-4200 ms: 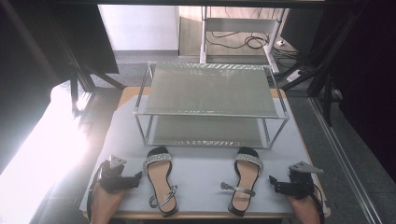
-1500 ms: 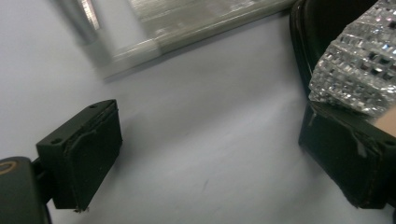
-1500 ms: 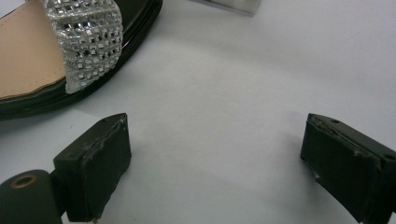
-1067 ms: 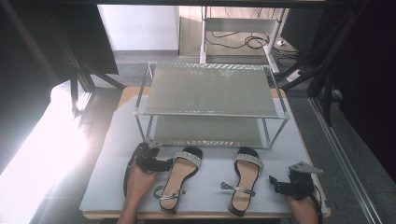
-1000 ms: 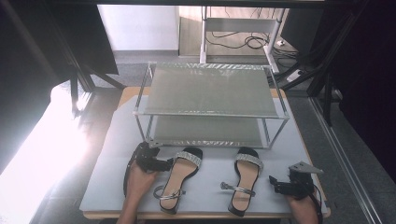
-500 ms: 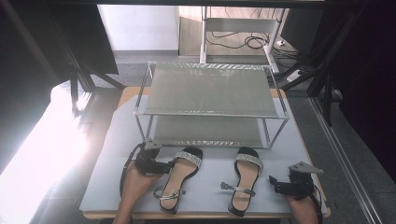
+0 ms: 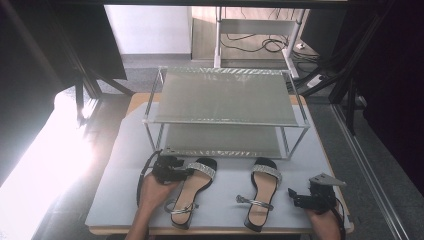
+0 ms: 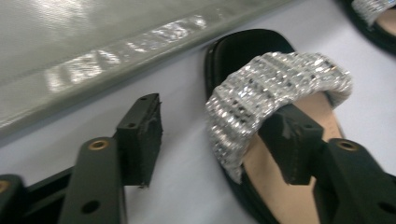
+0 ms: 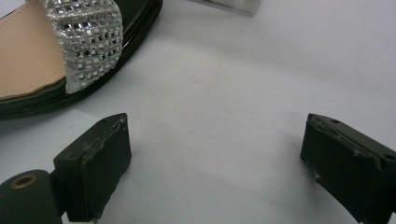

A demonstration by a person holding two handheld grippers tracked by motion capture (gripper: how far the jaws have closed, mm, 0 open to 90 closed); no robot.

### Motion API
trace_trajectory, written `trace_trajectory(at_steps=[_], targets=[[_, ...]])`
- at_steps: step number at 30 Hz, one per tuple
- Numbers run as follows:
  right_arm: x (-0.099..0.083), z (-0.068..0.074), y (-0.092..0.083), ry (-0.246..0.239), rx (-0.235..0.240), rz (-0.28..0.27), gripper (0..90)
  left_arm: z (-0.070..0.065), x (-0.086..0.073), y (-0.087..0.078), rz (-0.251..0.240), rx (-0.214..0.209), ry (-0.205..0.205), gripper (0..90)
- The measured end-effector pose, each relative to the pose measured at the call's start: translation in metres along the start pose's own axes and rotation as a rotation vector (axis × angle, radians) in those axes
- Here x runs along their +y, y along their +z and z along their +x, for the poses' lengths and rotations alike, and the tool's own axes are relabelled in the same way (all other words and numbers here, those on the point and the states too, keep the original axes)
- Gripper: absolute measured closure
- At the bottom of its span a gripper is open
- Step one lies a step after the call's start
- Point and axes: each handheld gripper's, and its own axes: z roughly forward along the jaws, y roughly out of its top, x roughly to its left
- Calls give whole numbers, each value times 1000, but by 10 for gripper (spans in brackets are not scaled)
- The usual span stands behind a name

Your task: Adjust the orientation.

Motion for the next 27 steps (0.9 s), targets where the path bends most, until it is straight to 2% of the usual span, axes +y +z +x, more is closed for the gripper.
trace_trajectory(at_steps=[1, 2, 4, 5, 7, 11, 12, 13, 14, 15, 23, 25, 27], targets=[[0, 0, 0, -1, 0, 0, 80, 1, 0, 2, 1, -12, -1, 431], [0, 0, 0, -1, 0, 0, 80, 2, 0, 4, -5, -46, -23, 460], [0, 0, 0, -1, 0, 0, 80, 2, -1, 5, -10, -59, -33, 498], [0, 0, 0, 0, 0, 0, 81, 2, -2, 6, -19, -81, -42, 532], [0, 0, 0, 0, 0, 0, 80, 2, -3, 6, -28, -92, -45, 601], [0, 0, 0, -1, 0, 0, 80, 3, -2, 5, -30, -86, -80, 655], [0, 0, 0, -1, 0, -1, 80, 3, -2, 5, -30, -86, -80, 664], [0, 0, 0, -1, 0, -1, 80, 5, -2, 4, -25, -101, -116, 675], [0, 0, 0, -1, 0, -1, 80, 5, -2, 4, -25, -101, -116, 681], [0, 0, 0, -1, 0, 0, 81, 7, -1, 4, -18, -109, -135, 687], [0, 0, 0, 0, 0, 0, 80, 10, 5, -1, 7, -109, -176, 705], [0, 0, 0, 0, 0, 0, 80, 13, 7, -6, -9, -145, -205, 706], [0, 0, 0, 0, 0, 0, 80, 15, 8, -10, -20, -158, -225, 708]])
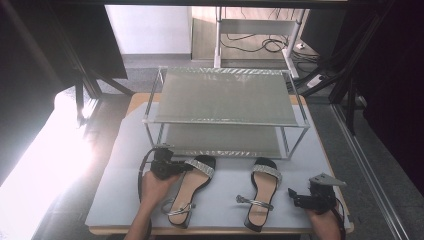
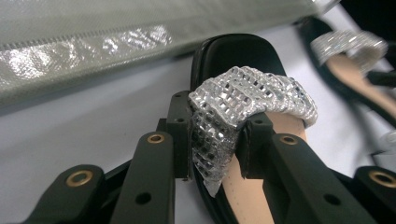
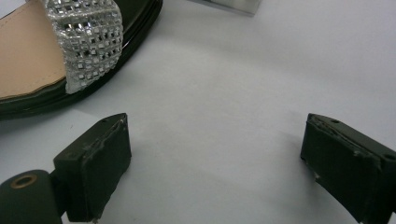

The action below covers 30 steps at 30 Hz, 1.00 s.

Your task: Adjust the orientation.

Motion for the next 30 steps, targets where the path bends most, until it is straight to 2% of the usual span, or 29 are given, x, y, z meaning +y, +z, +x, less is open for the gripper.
trace_trajectory(at_steps=[3, 9, 21, 26, 30], targets=[[0, 0, 0, 0, 0, 0, 80, -1, 3, -6, 1, 17, -7, 710], [0, 0, 0, 0, 0, 0, 80, -3, 9, -15, 10, 26, -6, 710], [0, 0, 0, 0, 0, 0, 80, -16, 24, -34, 19, 6, 8, 710], [0, 0, 0, 0, 0, 0, 80, -23, 34, -45, 32, -35, 16, 710], [0, 0, 0, -1, -1, 0, 80, -28, 41, -54, 34, -42, 25, 709]])
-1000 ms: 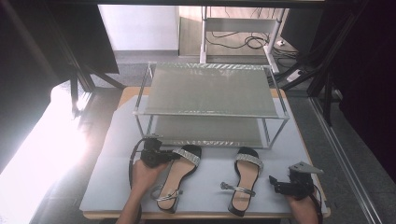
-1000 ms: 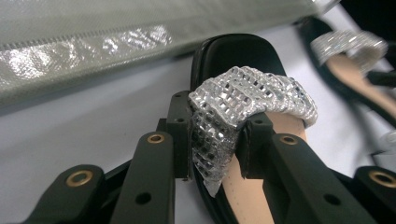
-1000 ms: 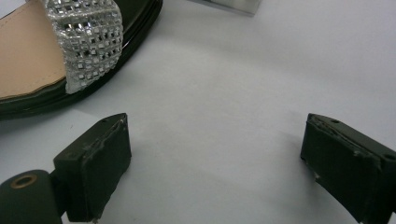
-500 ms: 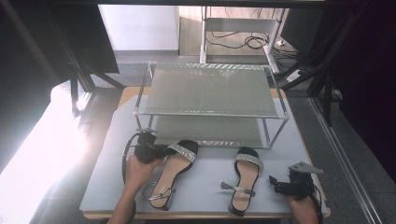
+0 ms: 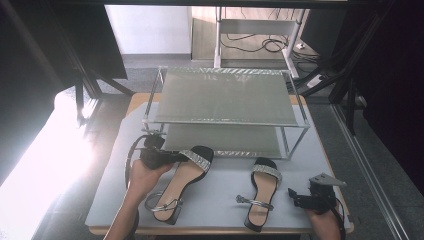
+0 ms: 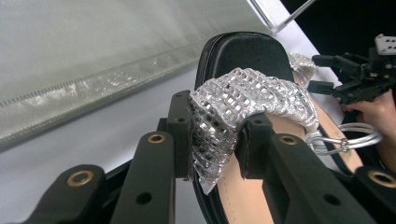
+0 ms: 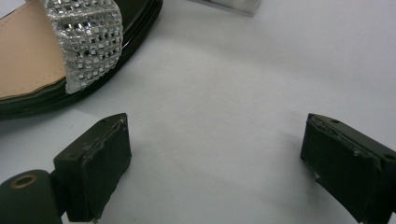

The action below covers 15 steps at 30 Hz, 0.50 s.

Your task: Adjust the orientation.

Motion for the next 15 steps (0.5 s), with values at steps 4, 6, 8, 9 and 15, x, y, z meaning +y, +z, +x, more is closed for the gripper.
trace_trajectory(at_steps=[4, 6, 8, 9, 15], targets=[[0, 0, 0, -1, 0, 0, 80, -7, 6, -8, 3, 8, 13, 709], [0, 0, 0, 0, 0, -1, 80, -10, 9, -11, 1, 8, 14, 709], [0, 0, 0, 0, 0, 0, 80, -12, 11, -14, -1, 2, 17, 709], [0, 0, 0, 0, 0, 0, 80, -13, 13, -15, -2, 0, 21, 709], [0, 0, 0, -1, 0, 0, 80, -17, 20, -21, 2, -25, 26, 709]])
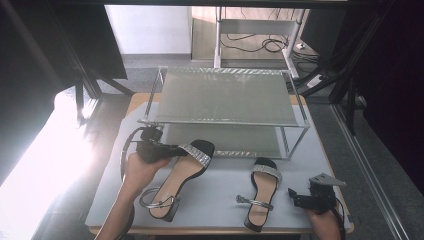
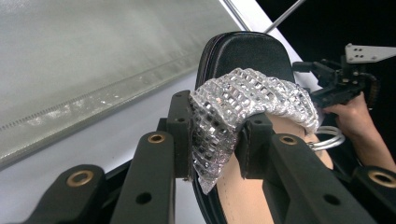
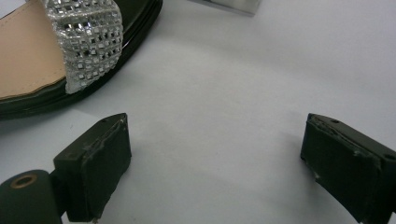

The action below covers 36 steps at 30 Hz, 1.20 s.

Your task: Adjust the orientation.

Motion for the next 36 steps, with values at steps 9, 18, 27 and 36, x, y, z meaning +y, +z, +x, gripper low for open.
trace_trajectory(at_steps=[9, 18, 27, 36], targets=[[0, 0, 0, 0, 0, 0, 80, -11, 17, -13, 1, -9, 7, 709], [0, 0, 0, -2, 0, 0, 81, -17, 33, -28, -15, -9, -12, 709], [0, 0, 0, -1, 1, 1, 80, -11, 52, -39, -50, -10, -57, 709], [0, 0, 0, -2, 0, 0, 80, -4, 76, -39, -71, 5, -112, 709]])
